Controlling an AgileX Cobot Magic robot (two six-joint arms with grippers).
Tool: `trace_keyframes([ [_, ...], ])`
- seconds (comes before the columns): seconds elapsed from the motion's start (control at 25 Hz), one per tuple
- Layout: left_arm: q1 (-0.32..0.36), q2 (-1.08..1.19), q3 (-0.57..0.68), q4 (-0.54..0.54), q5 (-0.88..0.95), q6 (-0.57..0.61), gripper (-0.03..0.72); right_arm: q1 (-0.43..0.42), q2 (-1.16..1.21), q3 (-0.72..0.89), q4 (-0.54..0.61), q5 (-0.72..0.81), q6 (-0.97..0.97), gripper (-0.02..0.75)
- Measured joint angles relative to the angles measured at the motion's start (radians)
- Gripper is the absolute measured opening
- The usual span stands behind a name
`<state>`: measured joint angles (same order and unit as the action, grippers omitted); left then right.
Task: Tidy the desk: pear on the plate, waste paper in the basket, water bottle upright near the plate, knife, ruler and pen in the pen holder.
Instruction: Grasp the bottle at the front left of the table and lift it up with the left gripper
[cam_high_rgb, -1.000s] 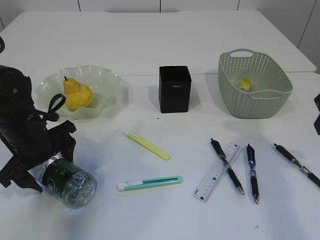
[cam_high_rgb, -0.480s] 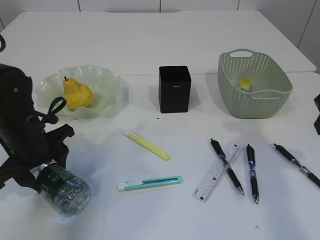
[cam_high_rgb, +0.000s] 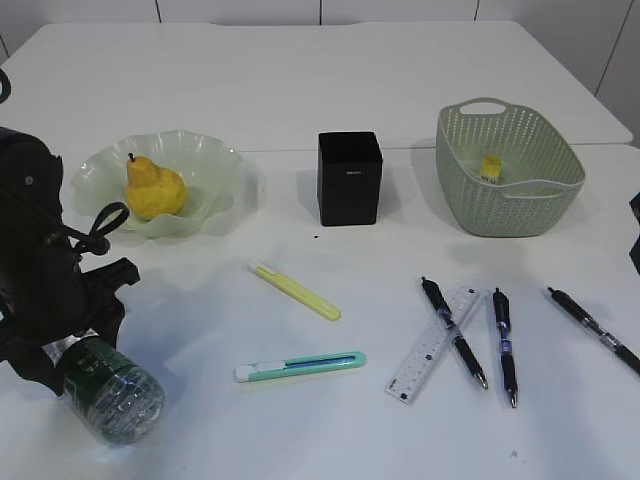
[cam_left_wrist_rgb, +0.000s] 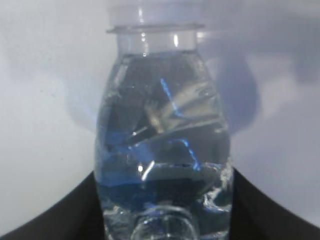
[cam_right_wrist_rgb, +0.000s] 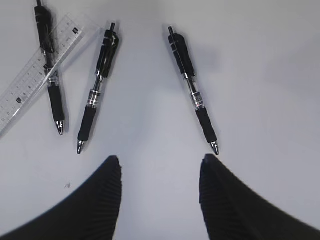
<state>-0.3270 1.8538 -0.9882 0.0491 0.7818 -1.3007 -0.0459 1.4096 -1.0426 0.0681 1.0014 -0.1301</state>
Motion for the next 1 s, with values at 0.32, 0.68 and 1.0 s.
trace_keyframes([
  [0.32, -0.004, -0.002, 0.000, 0.057, -0.002, 0.173, 0.395, 0.000, 0.000, 0.000, 0.000, 0.000, 0.000, 0.377],
  [0.68, -0.004, -0.088, 0.006, 0.184, -0.119, 0.334, 0.394, 0.000, 0.000, 0.000, 0.000, 0.000, 0.000, 0.377],
  [1.0, -0.004, -0.206, 0.011, 0.285, -0.174, 0.505, 0.393, 0.000, 0.000, 0.000, 0.000, 0.004, 0.000, 0.377],
])
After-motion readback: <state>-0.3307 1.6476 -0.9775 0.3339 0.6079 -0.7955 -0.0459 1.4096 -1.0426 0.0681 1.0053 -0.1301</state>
